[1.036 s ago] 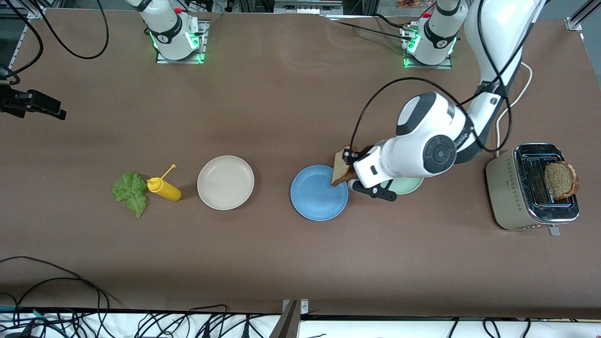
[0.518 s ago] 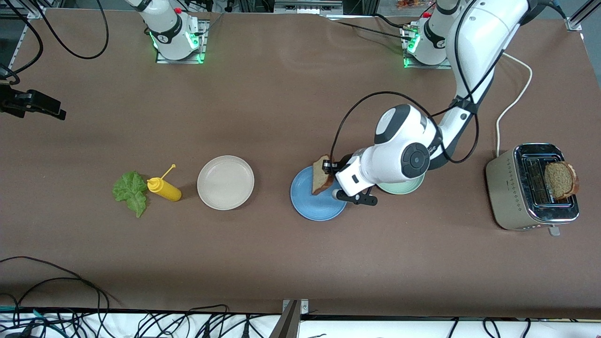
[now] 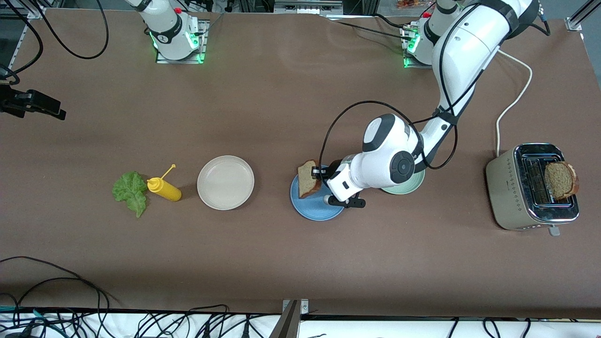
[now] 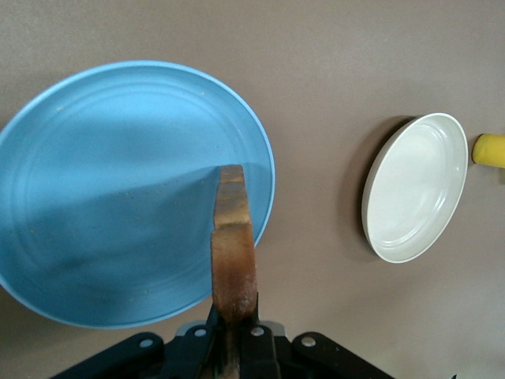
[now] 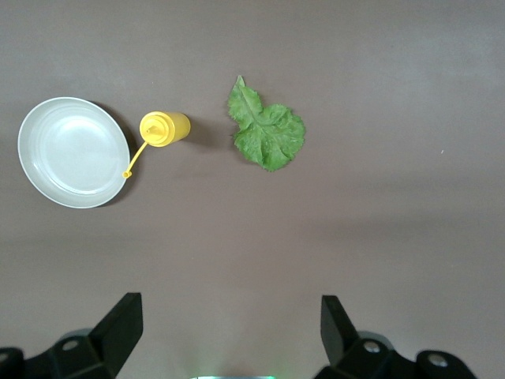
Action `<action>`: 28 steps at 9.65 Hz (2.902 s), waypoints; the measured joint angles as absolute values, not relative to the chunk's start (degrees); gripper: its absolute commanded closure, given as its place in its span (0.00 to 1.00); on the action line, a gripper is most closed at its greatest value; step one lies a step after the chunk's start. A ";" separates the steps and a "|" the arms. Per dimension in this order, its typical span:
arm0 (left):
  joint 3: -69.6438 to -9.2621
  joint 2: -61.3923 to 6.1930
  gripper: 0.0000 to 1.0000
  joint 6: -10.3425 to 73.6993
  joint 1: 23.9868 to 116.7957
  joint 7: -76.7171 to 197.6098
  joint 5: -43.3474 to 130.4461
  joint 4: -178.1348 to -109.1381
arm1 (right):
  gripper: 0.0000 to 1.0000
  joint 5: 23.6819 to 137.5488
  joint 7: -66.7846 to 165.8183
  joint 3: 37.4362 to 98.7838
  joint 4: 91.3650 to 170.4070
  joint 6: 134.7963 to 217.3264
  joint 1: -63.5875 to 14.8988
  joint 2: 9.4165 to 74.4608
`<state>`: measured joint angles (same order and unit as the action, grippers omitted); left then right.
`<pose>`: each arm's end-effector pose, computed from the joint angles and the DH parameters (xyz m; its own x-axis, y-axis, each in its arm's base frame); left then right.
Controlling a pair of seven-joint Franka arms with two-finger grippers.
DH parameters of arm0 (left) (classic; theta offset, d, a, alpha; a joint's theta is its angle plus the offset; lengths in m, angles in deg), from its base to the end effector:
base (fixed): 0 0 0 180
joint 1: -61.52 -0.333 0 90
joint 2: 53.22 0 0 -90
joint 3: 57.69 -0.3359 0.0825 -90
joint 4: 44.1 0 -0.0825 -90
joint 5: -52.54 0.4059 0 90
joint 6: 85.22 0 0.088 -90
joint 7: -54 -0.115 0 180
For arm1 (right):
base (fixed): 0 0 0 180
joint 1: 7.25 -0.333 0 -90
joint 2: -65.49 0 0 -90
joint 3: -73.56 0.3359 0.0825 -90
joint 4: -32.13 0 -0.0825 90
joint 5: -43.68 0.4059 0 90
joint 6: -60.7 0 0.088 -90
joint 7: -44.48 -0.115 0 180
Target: Make sandwich in blue plate with both arms
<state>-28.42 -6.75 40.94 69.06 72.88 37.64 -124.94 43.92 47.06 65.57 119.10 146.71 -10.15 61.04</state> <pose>0.6556 -0.3986 0.2690 0.9780 -0.0641 -0.1987 0.0464 -0.8612 0.5062 0.5907 -0.0488 0.6115 0.9946 -0.0437 -0.0937 -0.0437 -0.9990 0.0024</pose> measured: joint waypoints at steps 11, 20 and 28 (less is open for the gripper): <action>-31.33 -5.26 0.00 40.95 68.46 72.37 38.14 -124.61 | 0.00 43.89 47.06 65.54 119.10 146.71 -10.15 61.04; -31.27 -8.59 0.00 37.42 66.77 72.08 47.96 -122.49 | 0.00 43.84 47.06 65.53 119.08 146.71 -10.15 61.04; -34.00 -23.57 0.00 15.30 61.24 71.84 52.57 -122.49 | 0.00 43.84 50.65 64.00 119.03 145.23 -9.72 61.22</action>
